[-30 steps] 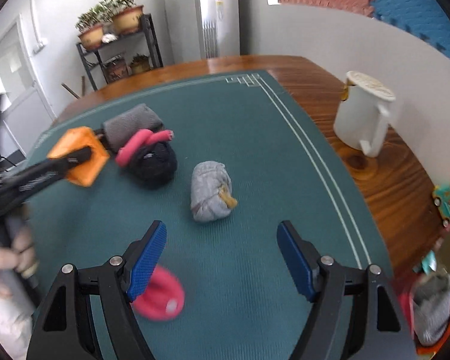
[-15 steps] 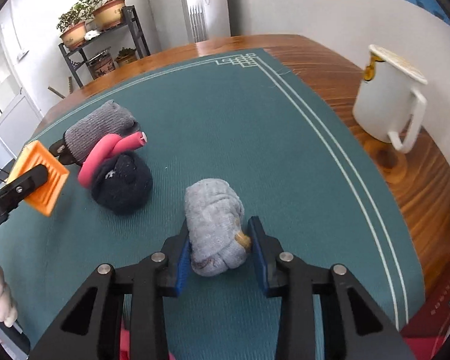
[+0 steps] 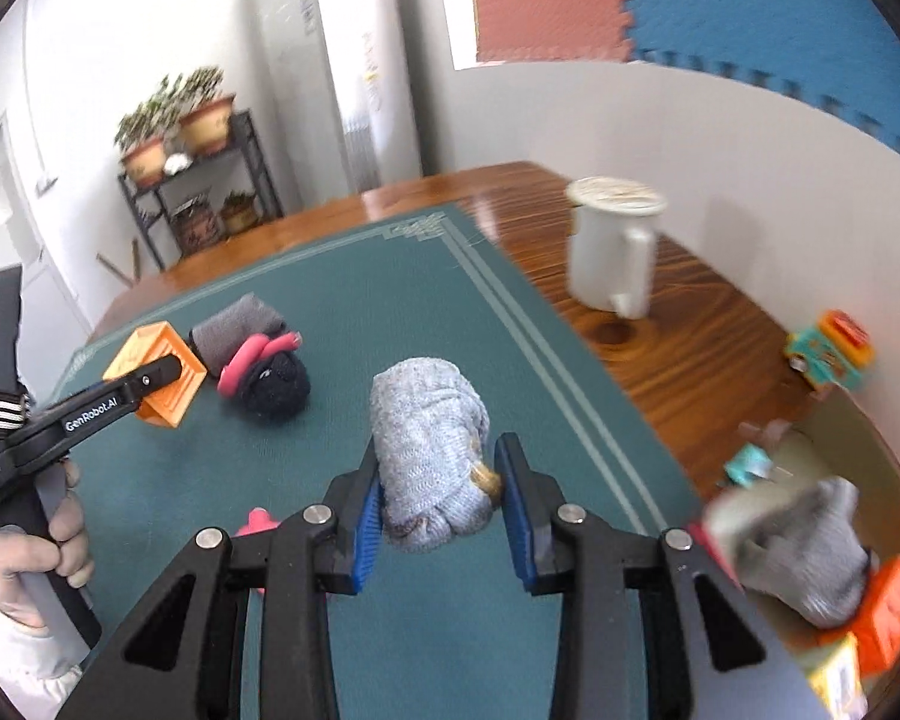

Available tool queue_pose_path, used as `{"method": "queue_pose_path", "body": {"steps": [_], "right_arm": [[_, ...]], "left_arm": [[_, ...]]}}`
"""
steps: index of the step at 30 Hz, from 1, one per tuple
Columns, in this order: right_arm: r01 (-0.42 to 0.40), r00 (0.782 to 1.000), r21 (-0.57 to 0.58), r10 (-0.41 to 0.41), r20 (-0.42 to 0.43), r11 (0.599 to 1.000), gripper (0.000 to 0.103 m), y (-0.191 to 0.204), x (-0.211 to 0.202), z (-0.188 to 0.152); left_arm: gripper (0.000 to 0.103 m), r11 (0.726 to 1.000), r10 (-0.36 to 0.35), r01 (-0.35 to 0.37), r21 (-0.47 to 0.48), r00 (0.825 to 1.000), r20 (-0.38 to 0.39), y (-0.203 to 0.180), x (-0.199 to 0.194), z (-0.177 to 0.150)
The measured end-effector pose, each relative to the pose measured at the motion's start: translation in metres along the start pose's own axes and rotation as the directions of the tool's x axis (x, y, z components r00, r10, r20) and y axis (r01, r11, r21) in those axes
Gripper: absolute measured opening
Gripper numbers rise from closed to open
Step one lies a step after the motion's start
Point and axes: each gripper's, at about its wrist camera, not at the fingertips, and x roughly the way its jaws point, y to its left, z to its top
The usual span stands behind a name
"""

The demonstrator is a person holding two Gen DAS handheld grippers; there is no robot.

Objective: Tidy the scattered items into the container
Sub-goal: 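Carry the yellow cube and grey sock to the red box and release both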

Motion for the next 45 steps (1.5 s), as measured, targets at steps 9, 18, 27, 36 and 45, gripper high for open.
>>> {"method": "queue_pose_path", "body": {"steps": [9, 18, 27, 36, 45], "right_arm": [[0.097, 0.99, 0.14, -0.11, 0.085, 0.985, 0.039, -0.063, -0.067, -0.018], [0.24, 0.956, 0.286, -0.277, 0.097, 0.928, 0.039, -0.139, -0.126, -0.05], [0.28, 0.937, 0.386, -0.338, 0.089, 0.879, 0.039, -0.198, -0.151, -0.073], [0.274, 0.947, 0.368, -0.315, 0.055, 0.889, 0.04, -0.218, -0.144, -0.1], [0.249, 0.945, 0.348, -0.305, 0.118, 0.904, 0.074, -0.229, -0.164, -0.117]], "left_arm": [[0.055, 0.996, -0.056, 0.055, 0.067, 0.998, 0.017, -0.031, -0.019, -0.005], [0.055, 0.988, -0.109, 0.104, 0.114, 0.993, 0.035, -0.057, -0.038, -0.008], [0.055, 0.974, -0.152, 0.154, 0.167, 0.988, -0.022, -0.108, -0.046, -0.025], [0.055, 0.936, -0.222, 0.232, 0.264, 0.973, -0.066, -0.197, -0.058, -0.039], [0.055, 0.87, -0.321, 0.348, 0.35, 0.938, -0.134, -0.294, -0.063, -0.056]]}}
